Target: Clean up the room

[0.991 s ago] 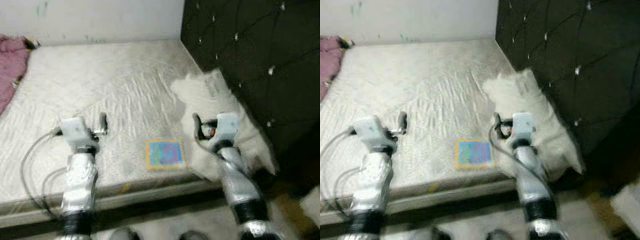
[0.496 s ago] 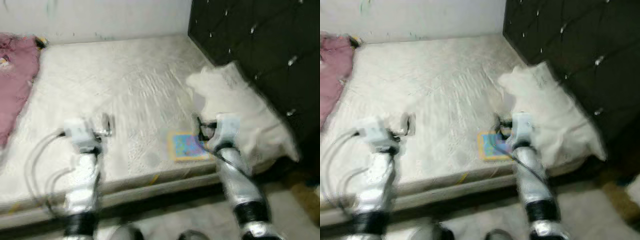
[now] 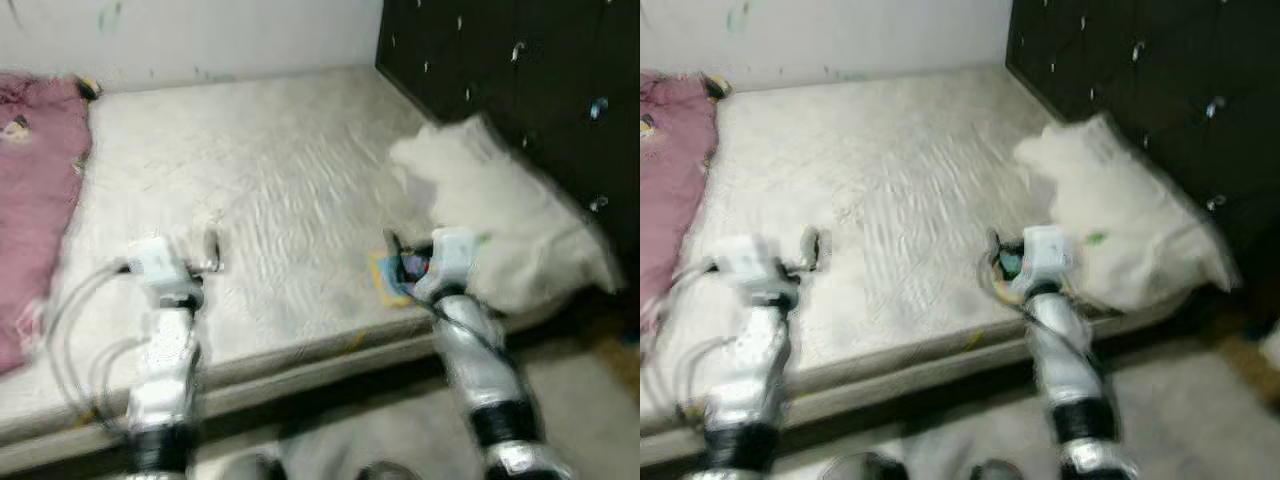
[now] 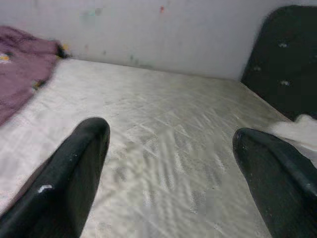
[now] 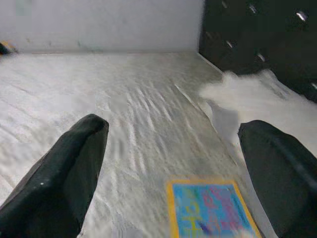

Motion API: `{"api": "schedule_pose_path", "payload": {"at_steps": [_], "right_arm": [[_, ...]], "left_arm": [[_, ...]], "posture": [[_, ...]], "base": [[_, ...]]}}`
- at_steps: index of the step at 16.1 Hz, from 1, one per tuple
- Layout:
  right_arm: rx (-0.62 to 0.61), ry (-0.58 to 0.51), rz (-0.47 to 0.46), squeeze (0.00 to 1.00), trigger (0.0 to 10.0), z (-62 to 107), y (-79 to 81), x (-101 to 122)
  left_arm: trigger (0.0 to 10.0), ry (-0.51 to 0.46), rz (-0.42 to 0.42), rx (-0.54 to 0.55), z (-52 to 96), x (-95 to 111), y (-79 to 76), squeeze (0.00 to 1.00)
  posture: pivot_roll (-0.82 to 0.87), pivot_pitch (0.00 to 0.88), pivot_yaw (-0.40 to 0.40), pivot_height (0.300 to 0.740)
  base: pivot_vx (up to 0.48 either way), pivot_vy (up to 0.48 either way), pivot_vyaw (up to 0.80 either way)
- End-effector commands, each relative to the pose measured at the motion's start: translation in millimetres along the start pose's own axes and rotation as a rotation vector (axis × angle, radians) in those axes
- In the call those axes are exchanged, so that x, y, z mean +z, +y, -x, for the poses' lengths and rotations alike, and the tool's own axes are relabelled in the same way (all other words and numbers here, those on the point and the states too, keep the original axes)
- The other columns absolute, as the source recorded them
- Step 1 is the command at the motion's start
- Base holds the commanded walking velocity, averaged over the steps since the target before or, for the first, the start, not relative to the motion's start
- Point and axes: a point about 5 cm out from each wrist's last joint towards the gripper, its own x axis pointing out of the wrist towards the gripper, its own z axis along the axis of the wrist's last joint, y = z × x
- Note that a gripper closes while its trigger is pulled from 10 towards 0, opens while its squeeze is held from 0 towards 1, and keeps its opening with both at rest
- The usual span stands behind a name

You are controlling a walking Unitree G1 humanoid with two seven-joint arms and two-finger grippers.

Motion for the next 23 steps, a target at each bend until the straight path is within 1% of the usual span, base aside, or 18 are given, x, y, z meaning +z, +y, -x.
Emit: {"api": "schedule_pose_path", "payload": {"at_steps": [1,9,11,13,15,23], "right_arm": [[0.013,-0.028,-0.003,0.0,10.0,-4.1,5.2,7.4],[0.014,-0.023,-0.004,0.0,10.0,-2.8,4.3,6.2],[0.015,-0.019,-0.001,0.0,10.0,-2.2,4.1,5.5],[0.019,-0.017,0.004,0.0,10.0,-1.6,3.8,5.4],[0.034,-0.025,0.016,0.0,10.0,-1.0,5.4,6.1],[0.036,-0.017,0.02,0.0,10.0,-0.6,6.0,5.0]], "left_arm": [[10.0,-0.011,-0.02,0.008,-2.1,4.6,6.6,0.0],[10.0,-0.002,-0.019,0.012,-0.2,2.7,6.7,0.0],[10.0,-0.019,-0.022,-0.001,0.8,4.2,5.7,0.0],[10.0,-0.025,-0.032,-0.026,2.3,4.6,3.4,0.0],[10.0,-0.032,-0.016,-0.054,4.6,5.2,1.3,0.0],[10.0,-0.039,-0.007,-0.081,7.1,6.0,0.0,0.0]], "posture": [[0.01,0.0,-0.001,0.74],[0.01,0.0,-0.004,0.74],[0.0,0.0,-0.005,0.74],[0.0,0.0,-0.006,0.74],[0.0,0.0,-0.007,0.74],[0.01,0.0,-0.01,0.74]], "base": [[0.0,0.48,0.0],[0.0,0.48,0.0],[0.0,0.469,0.0],[0.0,0.0,0.0],[0.0,0.0,0.0],[0.338,0.0,0.0]]}}
